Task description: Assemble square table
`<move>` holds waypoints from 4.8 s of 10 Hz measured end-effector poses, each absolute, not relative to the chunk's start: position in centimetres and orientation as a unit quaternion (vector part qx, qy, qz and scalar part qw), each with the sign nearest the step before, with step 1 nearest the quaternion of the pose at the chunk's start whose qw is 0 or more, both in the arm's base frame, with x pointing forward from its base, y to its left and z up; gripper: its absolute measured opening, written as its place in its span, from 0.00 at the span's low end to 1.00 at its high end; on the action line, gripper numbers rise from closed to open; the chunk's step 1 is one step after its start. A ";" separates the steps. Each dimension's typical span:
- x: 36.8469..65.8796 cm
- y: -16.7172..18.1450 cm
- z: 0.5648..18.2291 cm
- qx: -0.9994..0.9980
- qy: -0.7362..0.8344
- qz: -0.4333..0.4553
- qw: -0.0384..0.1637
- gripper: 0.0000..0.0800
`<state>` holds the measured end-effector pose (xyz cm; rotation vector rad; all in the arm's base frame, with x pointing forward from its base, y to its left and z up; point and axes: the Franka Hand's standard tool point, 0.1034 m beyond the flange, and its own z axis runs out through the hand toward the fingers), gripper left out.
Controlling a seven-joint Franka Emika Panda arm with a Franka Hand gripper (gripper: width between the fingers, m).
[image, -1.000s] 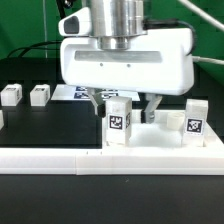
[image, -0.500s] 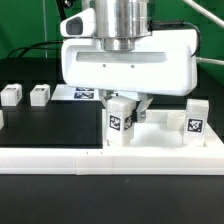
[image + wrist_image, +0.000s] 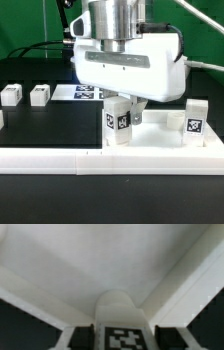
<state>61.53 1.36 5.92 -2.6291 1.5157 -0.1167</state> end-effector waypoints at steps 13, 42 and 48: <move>61.9 2.3 7.0 -0.823 0.561 0.024 0.088 0.81; 62.1 2.9 7.0 -0.717 0.694 0.015 0.063 0.77; 61.7 1.3 6.6 -0.855 0.516 -0.004 0.059 0.81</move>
Offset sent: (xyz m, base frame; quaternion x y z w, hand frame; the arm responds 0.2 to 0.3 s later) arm 0.0006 0.0328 0.0063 -0.0220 -0.2942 0.5356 0.7913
